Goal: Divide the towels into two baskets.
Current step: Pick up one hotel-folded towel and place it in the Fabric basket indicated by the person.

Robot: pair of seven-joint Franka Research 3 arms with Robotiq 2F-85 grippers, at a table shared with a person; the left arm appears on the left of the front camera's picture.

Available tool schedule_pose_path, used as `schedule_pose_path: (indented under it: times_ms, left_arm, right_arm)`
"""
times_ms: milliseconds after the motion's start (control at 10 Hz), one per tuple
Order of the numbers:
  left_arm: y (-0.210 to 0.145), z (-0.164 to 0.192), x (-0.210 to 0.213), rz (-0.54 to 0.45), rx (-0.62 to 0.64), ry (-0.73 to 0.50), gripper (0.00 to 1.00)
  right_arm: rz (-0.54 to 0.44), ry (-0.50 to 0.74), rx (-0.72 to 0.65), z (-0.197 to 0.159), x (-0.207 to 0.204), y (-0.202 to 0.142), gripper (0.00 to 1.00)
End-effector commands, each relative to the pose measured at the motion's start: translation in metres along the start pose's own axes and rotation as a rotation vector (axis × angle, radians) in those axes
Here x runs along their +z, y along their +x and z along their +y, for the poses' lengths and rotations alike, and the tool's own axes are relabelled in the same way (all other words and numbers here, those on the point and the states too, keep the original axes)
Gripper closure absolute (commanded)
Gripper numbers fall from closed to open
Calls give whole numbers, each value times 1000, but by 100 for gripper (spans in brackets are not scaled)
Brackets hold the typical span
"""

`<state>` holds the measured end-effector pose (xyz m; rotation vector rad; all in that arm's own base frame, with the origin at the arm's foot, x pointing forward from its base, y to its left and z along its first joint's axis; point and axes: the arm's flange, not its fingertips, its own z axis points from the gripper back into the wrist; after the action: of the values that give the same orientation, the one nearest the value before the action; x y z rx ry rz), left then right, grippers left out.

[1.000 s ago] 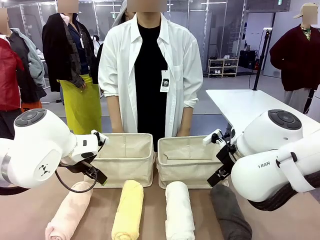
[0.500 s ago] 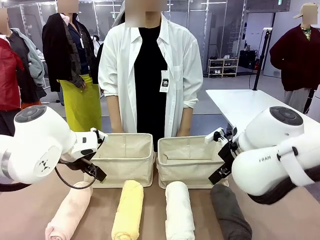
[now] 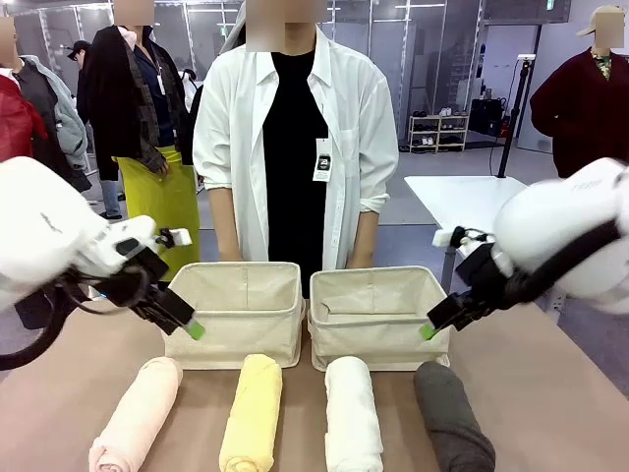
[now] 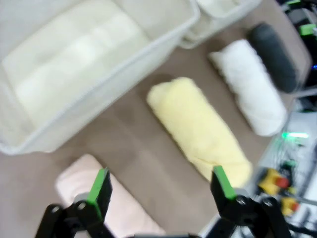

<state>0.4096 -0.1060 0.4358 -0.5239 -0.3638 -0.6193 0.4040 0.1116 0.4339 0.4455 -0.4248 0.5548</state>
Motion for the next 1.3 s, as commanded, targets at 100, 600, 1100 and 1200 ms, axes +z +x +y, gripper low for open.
schedule_pose_path:
  times_ms: [100, 600, 1100, 1200]
  left_arm:
    - [-17, 58, 24, 51, 111, -320, 0]
    - [-119, 165, 76, -198, 302, -717, 0]
    - [-227, 220, 138, -581, 491, -706, 0]
    - [-245, 224, 148, -604, 536, -682, 0]
  right_arm:
    - [-25, 315, -88, -45, 19, -8, 0]
    - [-252, 629, -454, -145, 77, -105, 0]
    - [-427, 601, -697, -203, 129, -202, 0]
    - [-473, 587, -725, -206, 139, -219, 0]
